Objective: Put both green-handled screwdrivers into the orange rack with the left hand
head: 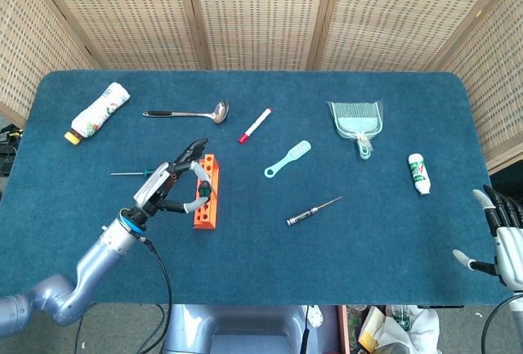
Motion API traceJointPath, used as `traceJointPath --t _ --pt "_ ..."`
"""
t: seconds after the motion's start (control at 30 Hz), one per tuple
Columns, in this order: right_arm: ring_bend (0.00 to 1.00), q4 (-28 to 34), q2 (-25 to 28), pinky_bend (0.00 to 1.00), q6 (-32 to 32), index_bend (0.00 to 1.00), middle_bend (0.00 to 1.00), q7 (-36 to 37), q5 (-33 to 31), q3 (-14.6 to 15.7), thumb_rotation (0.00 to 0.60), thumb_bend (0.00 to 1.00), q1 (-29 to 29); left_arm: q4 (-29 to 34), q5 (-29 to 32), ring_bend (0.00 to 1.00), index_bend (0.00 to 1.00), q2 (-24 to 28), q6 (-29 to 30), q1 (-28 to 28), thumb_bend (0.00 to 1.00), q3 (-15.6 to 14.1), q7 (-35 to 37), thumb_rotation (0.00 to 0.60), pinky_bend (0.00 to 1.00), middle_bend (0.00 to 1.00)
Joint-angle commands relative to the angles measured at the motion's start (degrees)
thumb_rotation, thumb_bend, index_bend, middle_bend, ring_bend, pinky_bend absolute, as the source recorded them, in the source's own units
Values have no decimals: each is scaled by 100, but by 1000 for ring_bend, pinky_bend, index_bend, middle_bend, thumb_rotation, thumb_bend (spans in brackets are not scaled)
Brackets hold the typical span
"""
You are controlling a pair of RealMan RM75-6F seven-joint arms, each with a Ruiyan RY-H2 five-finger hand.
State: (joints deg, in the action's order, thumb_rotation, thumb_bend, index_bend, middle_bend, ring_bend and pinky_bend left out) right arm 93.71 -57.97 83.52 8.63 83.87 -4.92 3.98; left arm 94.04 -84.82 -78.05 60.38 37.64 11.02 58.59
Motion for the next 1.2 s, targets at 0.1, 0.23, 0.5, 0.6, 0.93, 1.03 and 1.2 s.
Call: traceJointPath --t 0.1,0.23,0.5,0.6,0.93,1.03,1.2 --pt "0 -5 9 0 -4 54 0 29 -4 -4 600 0 3 -49 73 0 589 -94 -22 26 426 -20 -127 600 0 0" --pt "0 -8 20 0 -4 54 0 63 -7 -2 600 0 -2 -56 93 0 589 -129 -28 41 433 -19 -135 600 0 0" --pt "0 -12 31 0 -1 54 0 97 -6 -4 600 0 -4 -25 89 0 589 -148 -84 62 433 -63 -83 600 0 0" --pt "0 -15 33 0 1 54 0 103 -7 -6 600 0 -4 -28 88 0 589 -157 -79 55 433 -79 -85 600 0 0" --pt "0 -22 34 0 1 54 0 115 -9 -9 600 0 -4 -188 135 0 589 -291 -98 58 433 -111 -108 600 0 0" --pt "0 -22 32 0 -1 54 0 111 -8 -7 600 0 -3 -235 116 0 589 -340 -105 66 432 -129 -99 600 0 0" --pt "0 -24 35 0 -8 54 0 125 -7 -4 600 0 -2 -319 105 0 589 -404 -94 56 432 -167 -141 600 0 0"
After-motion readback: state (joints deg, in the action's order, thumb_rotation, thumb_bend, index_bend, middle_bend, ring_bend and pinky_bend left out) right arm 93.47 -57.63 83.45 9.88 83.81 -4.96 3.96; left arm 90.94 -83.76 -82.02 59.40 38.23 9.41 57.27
